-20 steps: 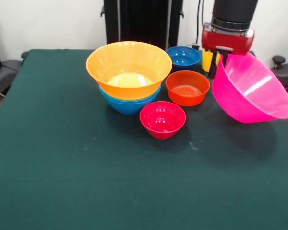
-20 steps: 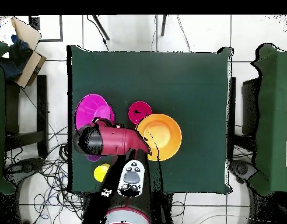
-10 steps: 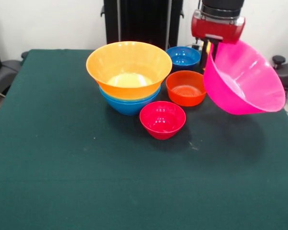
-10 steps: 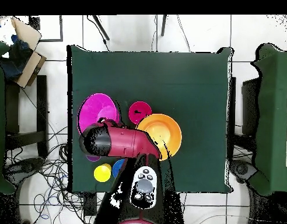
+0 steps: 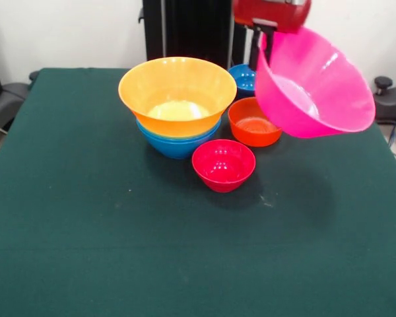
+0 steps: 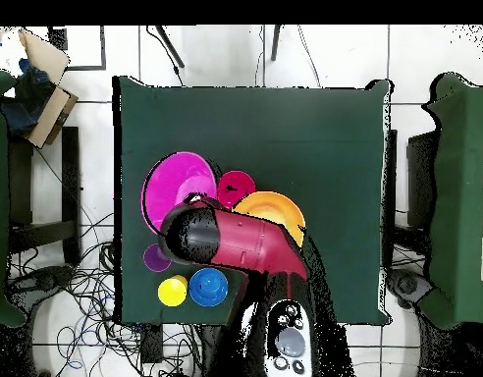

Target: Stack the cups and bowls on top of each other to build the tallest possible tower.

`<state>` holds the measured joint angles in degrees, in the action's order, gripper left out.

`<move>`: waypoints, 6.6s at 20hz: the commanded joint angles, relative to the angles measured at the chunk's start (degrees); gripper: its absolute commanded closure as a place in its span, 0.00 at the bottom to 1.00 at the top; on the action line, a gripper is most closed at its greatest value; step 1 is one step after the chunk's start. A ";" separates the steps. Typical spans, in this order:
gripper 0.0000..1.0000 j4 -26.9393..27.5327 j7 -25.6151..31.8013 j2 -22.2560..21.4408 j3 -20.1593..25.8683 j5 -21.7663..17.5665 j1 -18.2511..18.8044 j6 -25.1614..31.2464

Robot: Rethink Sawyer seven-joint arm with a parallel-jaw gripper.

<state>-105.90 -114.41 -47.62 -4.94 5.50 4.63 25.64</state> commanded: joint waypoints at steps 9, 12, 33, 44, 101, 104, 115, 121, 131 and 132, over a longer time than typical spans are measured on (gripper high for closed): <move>1.00 -5.49 9.34 -5.98 9.89 -7.10 8.03 7.94; 1.00 -5.47 10.60 -7.33 11.00 -7.84 9.97 9.82; 1.00 -8.06 19.93 -16.25 19.18 -14.49 25.37 15.73; 1.00 -11.64 23.36 -19.02 25.38 -17.03 35.24 15.18; 1.00 -18.18 6.57 -13.57 30.96 -31.29 38.62 1.36; 1.00 -18.31 5.77 -13.37 30.74 -31.57 38.16 0.82; 1.00 -18.21 4.71 -12.49 30.29 -32.07 37.42 -0.68; 1.00 -17.83 4.16 -11.73 29.72 -32.43 36.67 -1.53; 1.00 -17.43 2.68 -8.72 28.23 -33.28 35.06 -5.60; 1.00 -17.34 2.68 -8.68 28.09 -33.24 34.91 -5.63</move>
<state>-122.06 -108.77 -60.76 24.85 -22.63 41.68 23.36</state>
